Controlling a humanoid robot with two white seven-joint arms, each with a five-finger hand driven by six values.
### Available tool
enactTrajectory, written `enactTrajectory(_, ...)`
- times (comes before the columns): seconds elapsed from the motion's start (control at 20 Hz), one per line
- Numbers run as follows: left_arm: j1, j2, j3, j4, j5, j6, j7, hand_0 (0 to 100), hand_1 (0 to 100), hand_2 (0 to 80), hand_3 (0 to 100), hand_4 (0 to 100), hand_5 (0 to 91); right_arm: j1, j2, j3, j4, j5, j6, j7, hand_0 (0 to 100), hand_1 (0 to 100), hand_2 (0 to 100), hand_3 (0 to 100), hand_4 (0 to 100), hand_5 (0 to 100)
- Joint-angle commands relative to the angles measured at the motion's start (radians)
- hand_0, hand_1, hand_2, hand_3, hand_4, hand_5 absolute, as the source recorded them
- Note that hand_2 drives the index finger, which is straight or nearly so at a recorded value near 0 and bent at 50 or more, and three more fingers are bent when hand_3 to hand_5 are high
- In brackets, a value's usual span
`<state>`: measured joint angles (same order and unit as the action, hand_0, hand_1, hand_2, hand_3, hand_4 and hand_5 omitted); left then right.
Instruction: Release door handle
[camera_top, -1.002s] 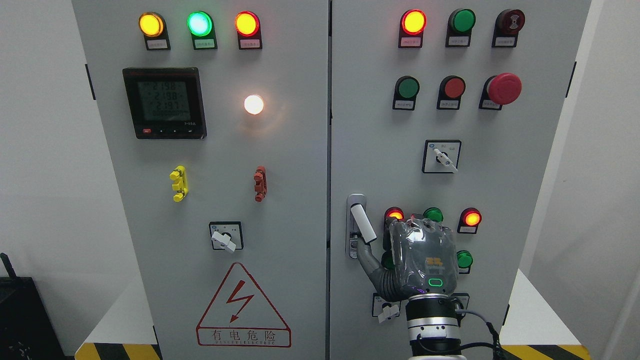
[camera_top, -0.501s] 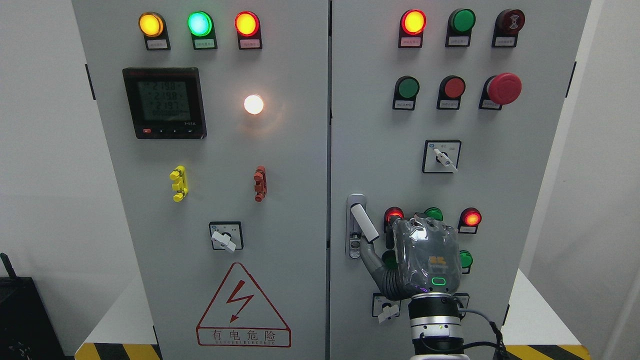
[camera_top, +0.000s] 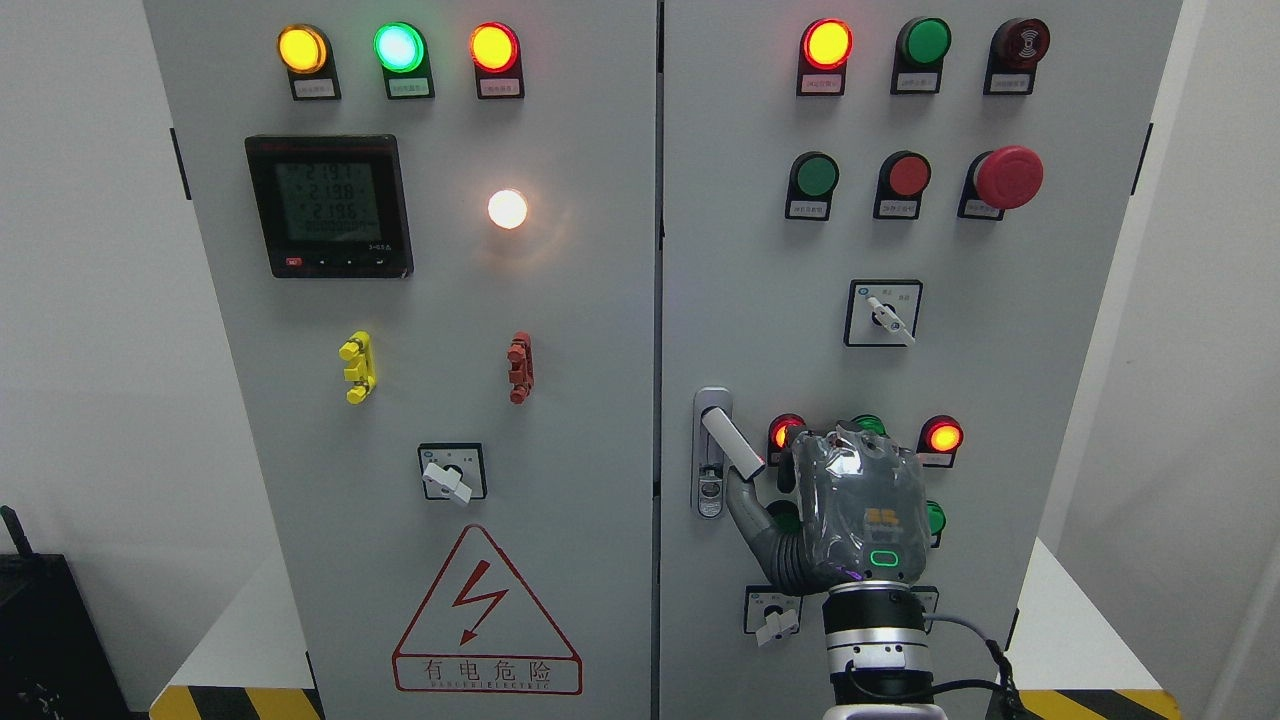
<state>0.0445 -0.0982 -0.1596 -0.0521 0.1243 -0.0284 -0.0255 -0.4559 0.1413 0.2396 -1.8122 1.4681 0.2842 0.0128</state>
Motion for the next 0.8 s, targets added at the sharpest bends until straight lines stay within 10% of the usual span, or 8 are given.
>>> enactTrajectory(0.0, 0.000, 0.000, 0.000, 0.000, 0.000, 0.001, 0.001, 0, 0, 4.8, 11, 0, 0.0, -0.003, 0.000, -0.009, -0.001, 0.000, 0.000, -0.001, 47, 42, 75, 98, 77, 70)
enactTrajectory(0.75, 0.000, 0.000, 0.000, 0.000, 0.000, 0.001, -0.001, 0, 0, 4.7, 11, 0, 0.0, -0.015, 0.000, -0.011, 0.004, -0.002, 0.001, -0.001, 47, 42, 75, 98, 77, 70)
